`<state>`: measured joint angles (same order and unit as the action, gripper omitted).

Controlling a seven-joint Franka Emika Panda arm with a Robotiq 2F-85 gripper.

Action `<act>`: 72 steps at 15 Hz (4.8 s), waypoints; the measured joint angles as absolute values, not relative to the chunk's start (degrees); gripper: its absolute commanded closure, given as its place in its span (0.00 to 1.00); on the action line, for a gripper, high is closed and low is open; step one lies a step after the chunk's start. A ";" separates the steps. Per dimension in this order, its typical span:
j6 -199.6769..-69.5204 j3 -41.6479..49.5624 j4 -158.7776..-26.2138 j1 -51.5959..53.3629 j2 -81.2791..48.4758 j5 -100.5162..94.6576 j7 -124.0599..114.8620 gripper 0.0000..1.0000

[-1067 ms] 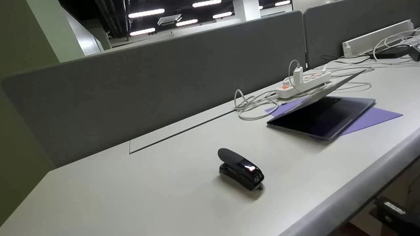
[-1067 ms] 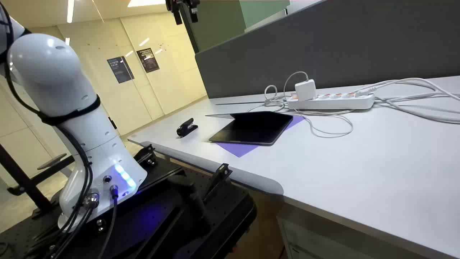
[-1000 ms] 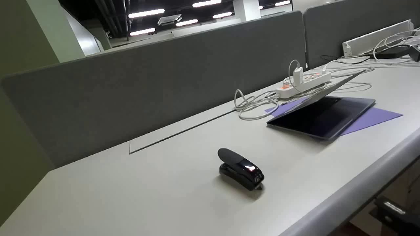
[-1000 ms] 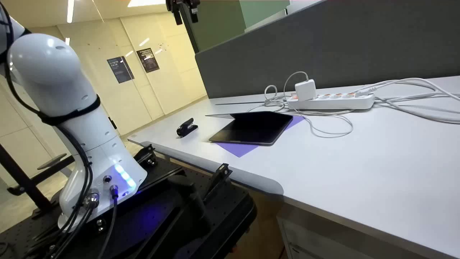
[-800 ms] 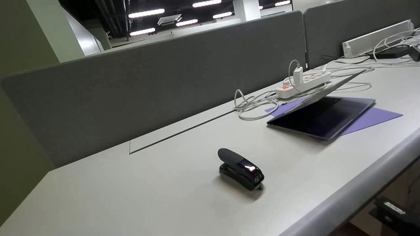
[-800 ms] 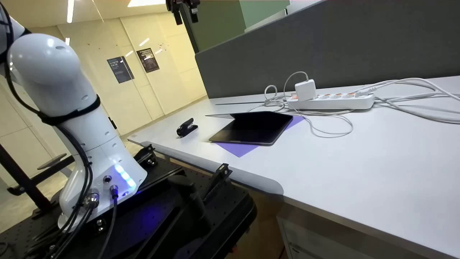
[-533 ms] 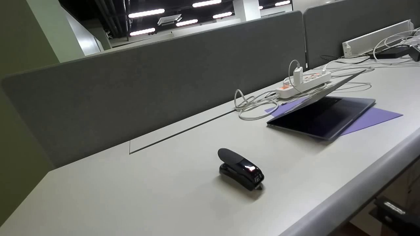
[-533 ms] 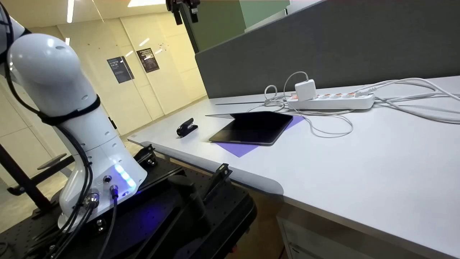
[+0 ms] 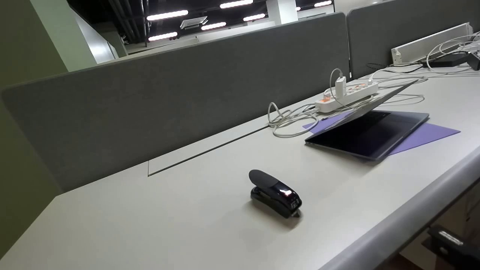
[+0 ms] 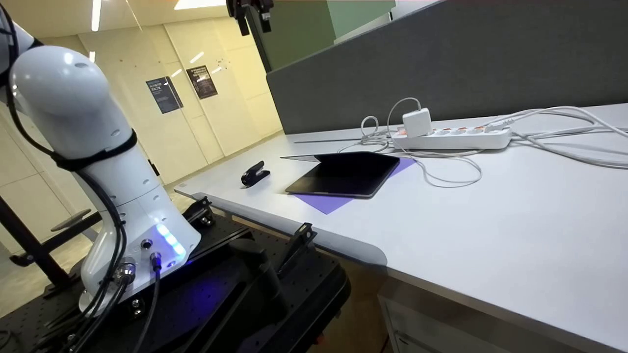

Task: Open the laptop

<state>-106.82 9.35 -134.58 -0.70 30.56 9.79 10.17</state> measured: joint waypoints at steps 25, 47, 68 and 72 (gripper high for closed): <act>-141.27 5.43 -159.73 -6.10 17.87 -8.14 12.47 0.00; -158.92 8.04 -159.65 -10.88 1.94 -14.59 12.37 0.00; -185.33 10.69 -160.14 -7.49 -11.14 -11.33 10.85 0.00; -187.03 9.54 -160.15 -7.06 -11.03 -8.54 10.85 0.00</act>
<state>-187.03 9.54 -160.15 -7.06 -11.03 -8.54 10.85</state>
